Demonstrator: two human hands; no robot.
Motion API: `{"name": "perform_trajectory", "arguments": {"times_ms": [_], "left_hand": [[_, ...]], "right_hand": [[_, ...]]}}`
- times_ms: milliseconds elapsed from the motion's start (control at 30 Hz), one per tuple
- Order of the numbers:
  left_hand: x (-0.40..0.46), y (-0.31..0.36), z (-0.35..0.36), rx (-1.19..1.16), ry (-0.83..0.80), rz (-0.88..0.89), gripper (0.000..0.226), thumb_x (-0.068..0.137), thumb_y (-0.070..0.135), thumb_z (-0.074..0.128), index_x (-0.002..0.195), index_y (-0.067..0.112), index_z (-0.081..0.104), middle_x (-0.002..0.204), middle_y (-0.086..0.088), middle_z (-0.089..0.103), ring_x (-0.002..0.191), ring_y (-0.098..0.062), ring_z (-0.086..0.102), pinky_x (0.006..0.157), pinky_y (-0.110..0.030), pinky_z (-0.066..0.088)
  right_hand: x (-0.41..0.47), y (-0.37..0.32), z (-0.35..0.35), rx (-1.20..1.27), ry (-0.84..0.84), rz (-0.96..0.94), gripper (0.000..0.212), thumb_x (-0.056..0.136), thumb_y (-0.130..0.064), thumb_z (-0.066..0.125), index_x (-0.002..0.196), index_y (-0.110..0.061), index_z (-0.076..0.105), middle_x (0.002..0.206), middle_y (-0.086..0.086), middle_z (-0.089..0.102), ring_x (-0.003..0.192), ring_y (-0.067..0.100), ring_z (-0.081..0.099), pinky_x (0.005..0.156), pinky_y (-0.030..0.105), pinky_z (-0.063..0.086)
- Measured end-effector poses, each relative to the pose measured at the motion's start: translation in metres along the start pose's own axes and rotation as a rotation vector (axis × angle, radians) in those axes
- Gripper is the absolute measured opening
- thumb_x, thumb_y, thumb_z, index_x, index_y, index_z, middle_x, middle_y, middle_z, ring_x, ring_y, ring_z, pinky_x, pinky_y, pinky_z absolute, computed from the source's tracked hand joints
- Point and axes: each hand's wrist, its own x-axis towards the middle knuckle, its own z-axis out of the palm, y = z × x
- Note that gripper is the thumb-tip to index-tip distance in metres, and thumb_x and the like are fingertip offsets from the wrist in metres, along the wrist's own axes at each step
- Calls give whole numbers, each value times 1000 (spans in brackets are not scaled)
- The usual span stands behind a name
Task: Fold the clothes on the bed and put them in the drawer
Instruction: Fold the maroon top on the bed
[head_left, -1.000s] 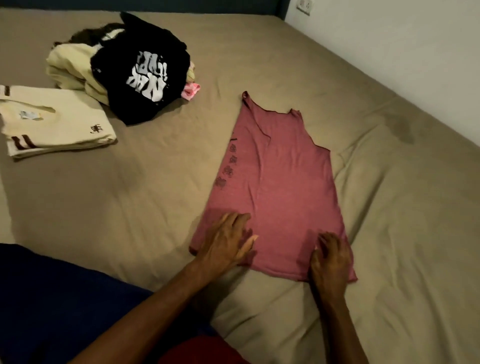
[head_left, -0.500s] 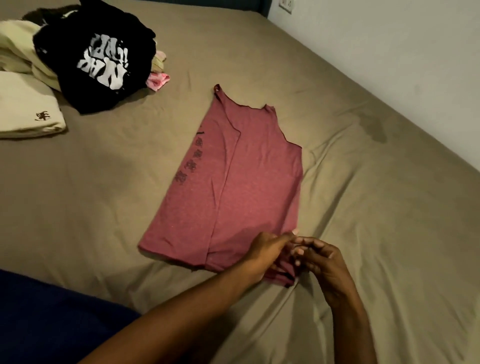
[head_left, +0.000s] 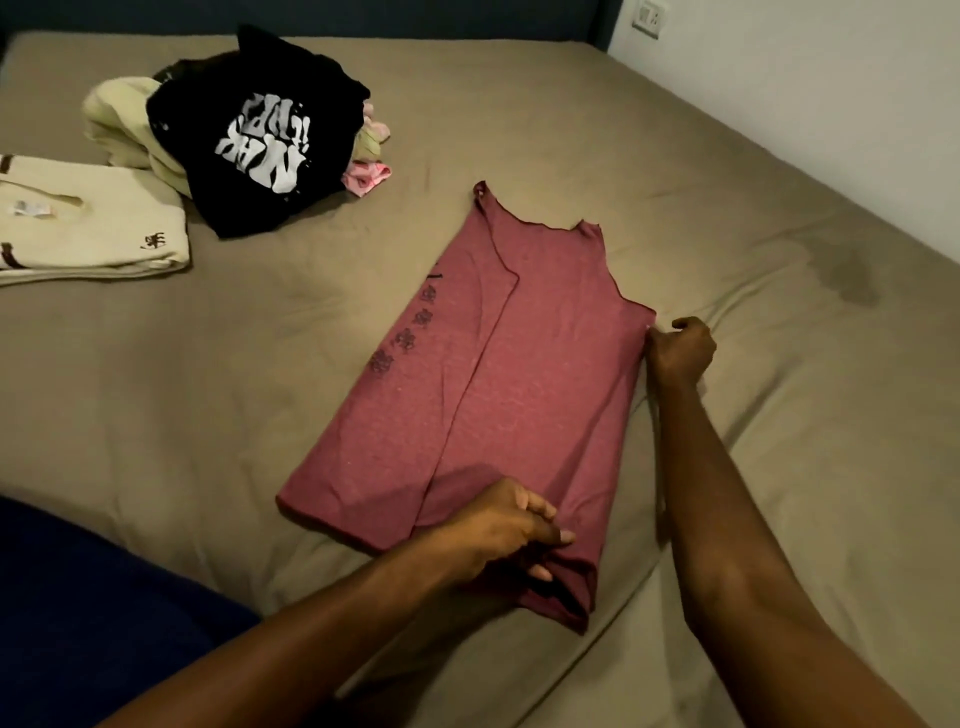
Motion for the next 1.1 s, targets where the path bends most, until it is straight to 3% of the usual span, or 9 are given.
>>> {"name": "perform_trajectory", "arguments": {"times_ms": [133, 267, 367, 500, 633, 767, 900, 1000, 1100], "left_hand": [[-1, -1, -6, 8, -10, -22, 17, 89, 4, 75, 79, 12, 65, 66, 5, 61, 59, -9, 63, 59, -27, 62], [-10, -4, -12, -58, 56, -22, 14, 89, 4, 75, 85, 14, 66, 74, 0, 61, 59, -9, 60, 52, -24, 57], [-20, -4, -15, -58, 93, -34, 15, 88, 7, 77, 88, 17, 65, 74, -1, 63, 51, -12, 63, 45, -24, 53], [-37, 3, -24, -85, 74, 29, 20, 90, 2, 74, 79, 17, 66, 61, 9, 65, 55, -8, 63, 57, -27, 60], [-62, 6, -50, -96, 156, 91, 19, 87, -7, 72, 83, 11, 66, 62, 3, 67, 55, -10, 67, 55, -24, 60], [-76, 1, -89, -30, 296, 65, 18, 81, -5, 80, 86, 8, 69, 71, -7, 71, 58, -15, 68, 53, -26, 59], [-76, -18, -117, 6, 396, 34, 16, 85, -12, 70, 92, 2, 68, 73, -12, 74, 57, -19, 70, 52, -29, 58], [-78, -28, -119, -96, 382, 32, 14, 86, -15, 66, 94, -4, 65, 74, -20, 72, 58, -24, 71, 49, -30, 58], [-81, -30, -119, -153, 368, 62, 14, 85, -16, 68, 96, -8, 64, 69, -21, 70, 56, -23, 70, 48, -29, 57]], "right_hand": [[36, 4, 14, -66, -75, 52, 42, 68, -34, 80, 91, 0, 72, 95, 20, 74, 86, 35, 73, 63, 31, 47], [36, -13, 21, -12, 16, 50, 35, 74, -32, 75, 91, -2, 76, 91, 17, 74, 82, 33, 71, 72, 39, 56], [25, -26, 26, 71, 34, 33, 28, 78, -28, 74, 81, -1, 71, 76, 11, 64, 70, 27, 61, 64, 38, 50], [18, -53, 40, 253, -1, -56, 22, 75, -32, 71, 71, -11, 68, 70, 4, 64, 64, 21, 60, 68, 38, 54], [11, -91, 78, 366, -130, -140, 13, 75, -28, 71, 65, -21, 67, 66, -3, 66, 63, 14, 61, 69, 39, 57], [-23, -113, 125, 203, -288, -239, 12, 83, -21, 66, 88, -11, 68, 86, 7, 70, 79, 27, 67, 74, 45, 59], [-78, -91, 116, 16, -271, -363, 19, 94, -15, 55, 105, -2, 63, 102, 16, 66, 92, 33, 64, 74, 34, 48], [-137, -43, 85, -151, -257, -540, 42, 100, -32, 48, 124, 0, 61, 123, 25, 62, 111, 42, 60, 94, 44, 49], [-210, 11, 47, -385, -273, -654, 65, 106, -50, 35, 153, -6, 43, 157, 22, 42, 144, 38, 40, 118, 47, 36]]}}
